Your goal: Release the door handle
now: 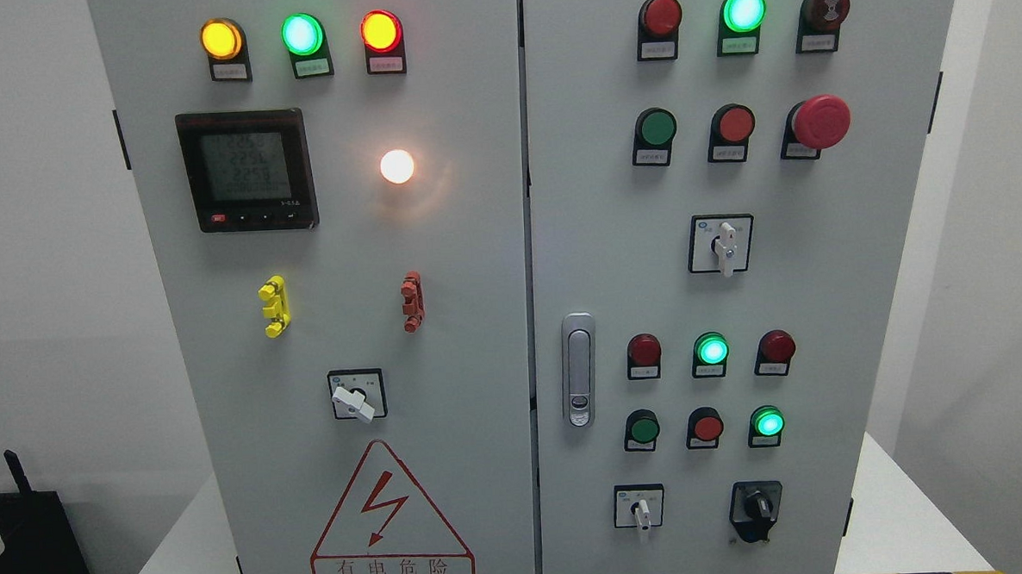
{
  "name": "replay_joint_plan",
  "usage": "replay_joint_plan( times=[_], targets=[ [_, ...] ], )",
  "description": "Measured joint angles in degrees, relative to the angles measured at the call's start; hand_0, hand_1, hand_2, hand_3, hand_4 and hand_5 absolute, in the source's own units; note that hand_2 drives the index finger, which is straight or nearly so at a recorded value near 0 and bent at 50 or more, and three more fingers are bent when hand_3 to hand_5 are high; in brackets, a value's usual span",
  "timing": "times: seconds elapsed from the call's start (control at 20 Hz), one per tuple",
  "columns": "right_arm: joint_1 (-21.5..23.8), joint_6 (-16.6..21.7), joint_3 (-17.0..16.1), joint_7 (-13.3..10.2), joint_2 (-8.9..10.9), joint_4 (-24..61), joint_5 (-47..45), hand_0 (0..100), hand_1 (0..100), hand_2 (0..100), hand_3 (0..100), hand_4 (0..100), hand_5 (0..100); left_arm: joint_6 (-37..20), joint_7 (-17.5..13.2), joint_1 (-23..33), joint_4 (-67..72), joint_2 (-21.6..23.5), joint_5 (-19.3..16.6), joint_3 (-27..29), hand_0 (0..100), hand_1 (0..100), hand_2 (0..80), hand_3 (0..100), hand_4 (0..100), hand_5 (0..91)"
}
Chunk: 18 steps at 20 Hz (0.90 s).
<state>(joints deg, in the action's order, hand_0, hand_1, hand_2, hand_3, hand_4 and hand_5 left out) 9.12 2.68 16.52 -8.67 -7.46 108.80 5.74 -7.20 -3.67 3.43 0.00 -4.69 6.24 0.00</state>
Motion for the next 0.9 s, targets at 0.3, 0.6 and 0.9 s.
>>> replay_joint_plan(
  times=[0.3,0.6,0.9],
  targets=[
    [0.1,0.0,0.0,0.0,0.00,0.0,0.0,40,7,1,18,8,0,0.0,-0.2,0.0,0.0,0.0,0.0,0.0,12,39,0.0,0,0,0.0],
    [-0.5,0.5,0.0,-0.9,0.08,0.4,3.9,41,23,0,48,39,34,0.0,-0.2,0.0,0.0,0.0,0.0,0.0,12,39,0.0,0,0,0.0],
    [-1.7,2.3,0.4,-6.9,0.14,0.8,23.6,36,45,0,82,75,81,0.0,-0.2,0.0,0.0,0.0,0.0,0.0,12,39,0.0,0,0,0.0]
  ],
)
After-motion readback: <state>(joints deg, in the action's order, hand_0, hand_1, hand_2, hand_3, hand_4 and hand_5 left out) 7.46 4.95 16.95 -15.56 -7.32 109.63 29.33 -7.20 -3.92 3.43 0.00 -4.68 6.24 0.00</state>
